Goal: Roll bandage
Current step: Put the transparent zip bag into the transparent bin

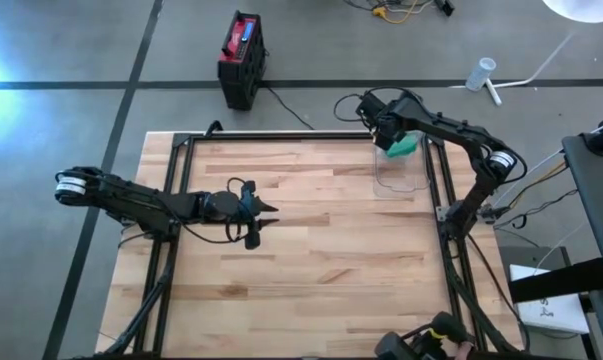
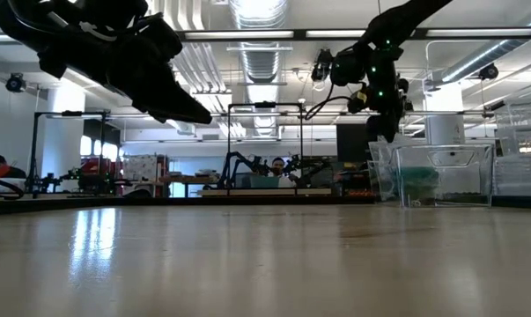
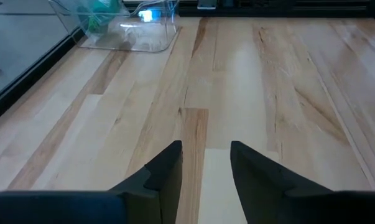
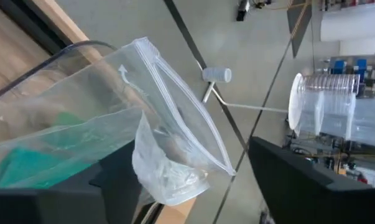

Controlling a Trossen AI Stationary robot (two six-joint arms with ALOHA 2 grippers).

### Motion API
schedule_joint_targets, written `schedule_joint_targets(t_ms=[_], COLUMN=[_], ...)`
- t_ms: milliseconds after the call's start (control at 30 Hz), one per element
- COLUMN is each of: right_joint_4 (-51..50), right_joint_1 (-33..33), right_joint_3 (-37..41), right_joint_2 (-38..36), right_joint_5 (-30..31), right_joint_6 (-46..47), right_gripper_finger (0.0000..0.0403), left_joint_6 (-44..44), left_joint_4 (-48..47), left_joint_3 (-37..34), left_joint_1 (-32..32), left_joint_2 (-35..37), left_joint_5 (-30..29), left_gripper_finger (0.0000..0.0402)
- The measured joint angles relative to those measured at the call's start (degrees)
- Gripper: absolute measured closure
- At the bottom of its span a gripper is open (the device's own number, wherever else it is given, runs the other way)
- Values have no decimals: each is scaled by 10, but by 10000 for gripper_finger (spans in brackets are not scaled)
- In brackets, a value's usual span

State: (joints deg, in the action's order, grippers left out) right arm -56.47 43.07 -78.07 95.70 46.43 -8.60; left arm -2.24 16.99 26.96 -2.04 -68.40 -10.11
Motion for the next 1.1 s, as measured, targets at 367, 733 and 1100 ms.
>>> schedule_joint_targets(t_ms=[367,733,1100], right_joint_4=[-102,-288,-218], right_joint_1=[5,-19,32], right_joint_3=[-25,-79,-39], right_joint_2=[-1,-32,-116], right_joint_5=[-131,-169,-319], right_joint_6=[-85,66,205], right_gripper_finger=[90,115,207], left_joint_6=[-2,-3,-29], left_joint_4=[0,-1,-4], left_joint_3=[0,0,0], left_joint_1=[0,0,0], left_joint_2=[0,0,0], left_joint_5=[0,-1,1], left_gripper_finger=[244,231,240])
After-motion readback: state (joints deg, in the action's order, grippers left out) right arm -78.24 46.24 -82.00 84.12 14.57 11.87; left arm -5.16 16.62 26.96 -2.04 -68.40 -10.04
